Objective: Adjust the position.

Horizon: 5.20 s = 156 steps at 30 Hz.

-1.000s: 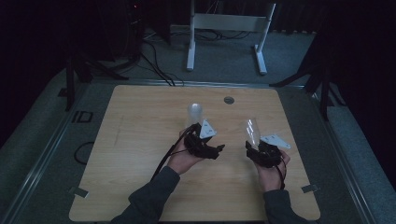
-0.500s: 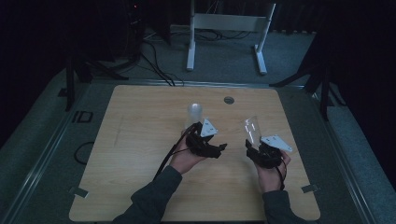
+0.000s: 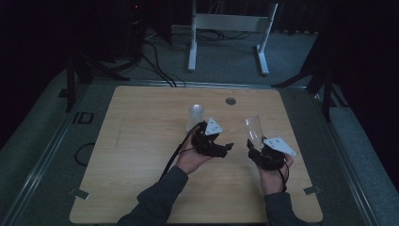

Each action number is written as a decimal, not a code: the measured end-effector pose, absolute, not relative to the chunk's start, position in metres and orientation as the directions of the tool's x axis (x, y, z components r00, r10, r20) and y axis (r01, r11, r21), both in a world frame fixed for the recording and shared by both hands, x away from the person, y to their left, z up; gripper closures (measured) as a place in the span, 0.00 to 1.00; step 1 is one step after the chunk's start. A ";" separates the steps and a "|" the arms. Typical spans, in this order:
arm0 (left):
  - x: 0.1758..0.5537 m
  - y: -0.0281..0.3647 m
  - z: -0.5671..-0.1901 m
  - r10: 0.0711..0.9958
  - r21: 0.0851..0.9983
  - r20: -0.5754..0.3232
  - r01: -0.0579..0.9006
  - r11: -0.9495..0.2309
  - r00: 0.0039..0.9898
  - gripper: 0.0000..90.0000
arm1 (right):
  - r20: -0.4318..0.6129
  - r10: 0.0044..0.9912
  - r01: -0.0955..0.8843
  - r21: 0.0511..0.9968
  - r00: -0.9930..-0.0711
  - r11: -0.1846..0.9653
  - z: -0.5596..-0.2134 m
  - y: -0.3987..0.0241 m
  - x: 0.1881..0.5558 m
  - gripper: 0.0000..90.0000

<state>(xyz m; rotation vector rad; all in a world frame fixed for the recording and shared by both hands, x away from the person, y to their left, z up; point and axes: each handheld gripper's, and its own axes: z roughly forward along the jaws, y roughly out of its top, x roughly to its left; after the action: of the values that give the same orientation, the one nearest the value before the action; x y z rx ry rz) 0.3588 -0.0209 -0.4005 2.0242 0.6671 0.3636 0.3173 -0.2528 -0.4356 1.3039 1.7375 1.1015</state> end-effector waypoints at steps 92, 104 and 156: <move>0.401 -0.075 -0.390 0.411 0.801 -0.554 0.598 0.025 0.724 0.26 | -0.060 0.962 0.239 0.963 -0.265 0.126 -0.429 -0.241 0.301 0.46; 0.397 -0.074 -0.389 0.422 0.820 -0.527 0.572 0.023 0.738 0.33 | -0.057 0.957 0.248 0.960 -0.285 0.131 -0.429 -0.242 0.303 0.44; 0.369 -0.086 -0.379 0.556 0.931 -0.250 0.355 -0.088 0.793 0.27 | -0.008 0.920 0.288 0.948 -0.392 0.132 -0.433 -0.243 0.309 0.45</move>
<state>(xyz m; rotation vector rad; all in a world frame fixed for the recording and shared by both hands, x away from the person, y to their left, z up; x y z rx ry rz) 0.3693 -0.0864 -0.3793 1.6995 0.7203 0.1938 0.3086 -0.2431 -0.4327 1.1671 1.7787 1.2737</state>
